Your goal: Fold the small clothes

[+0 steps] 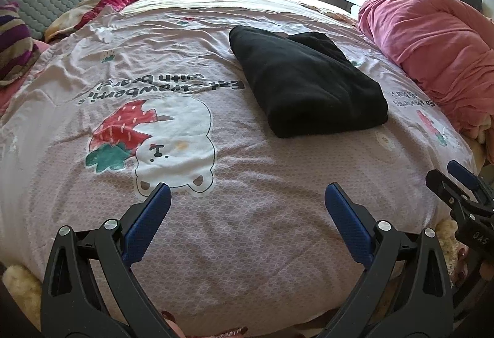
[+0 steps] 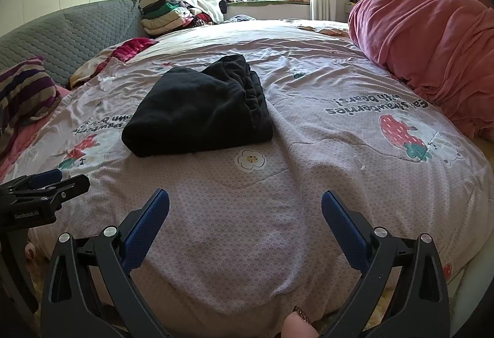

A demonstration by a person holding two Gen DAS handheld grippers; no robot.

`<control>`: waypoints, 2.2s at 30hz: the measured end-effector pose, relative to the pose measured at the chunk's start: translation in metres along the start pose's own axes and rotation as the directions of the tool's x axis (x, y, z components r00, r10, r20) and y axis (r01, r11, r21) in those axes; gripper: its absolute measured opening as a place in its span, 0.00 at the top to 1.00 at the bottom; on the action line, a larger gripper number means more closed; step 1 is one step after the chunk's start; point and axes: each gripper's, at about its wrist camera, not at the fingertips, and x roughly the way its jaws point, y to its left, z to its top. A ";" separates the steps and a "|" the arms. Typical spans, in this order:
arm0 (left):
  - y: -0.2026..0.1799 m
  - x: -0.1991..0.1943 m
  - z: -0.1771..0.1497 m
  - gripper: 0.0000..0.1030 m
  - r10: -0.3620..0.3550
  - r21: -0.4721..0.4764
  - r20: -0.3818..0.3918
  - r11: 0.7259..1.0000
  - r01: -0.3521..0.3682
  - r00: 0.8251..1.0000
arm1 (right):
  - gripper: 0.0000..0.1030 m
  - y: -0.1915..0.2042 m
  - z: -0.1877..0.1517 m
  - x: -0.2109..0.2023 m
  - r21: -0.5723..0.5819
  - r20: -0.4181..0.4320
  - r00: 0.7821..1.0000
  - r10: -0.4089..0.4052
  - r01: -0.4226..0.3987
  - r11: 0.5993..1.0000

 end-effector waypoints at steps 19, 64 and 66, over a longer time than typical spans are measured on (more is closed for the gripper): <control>0.000 -0.001 -0.001 0.09 0.022 0.007 -0.002 1.000 -0.022 1.000 | 0.05 -0.001 0.003 -0.004 -0.001 0.006 1.000 -0.006 0.006 1.000; 0.009 -0.002 -0.001 0.09 -0.063 0.002 -0.032 0.998 0.063 0.997 | 0.05 -0.020 0.002 -0.010 0.047 -0.011 0.994 -0.113 0.113 0.993; 0.016 -0.001 -0.002 0.09 -0.059 -0.011 -0.047 0.998 0.059 0.997 | 0.05 -0.036 -0.001 -0.015 0.095 -0.007 0.986 -0.168 0.167 0.981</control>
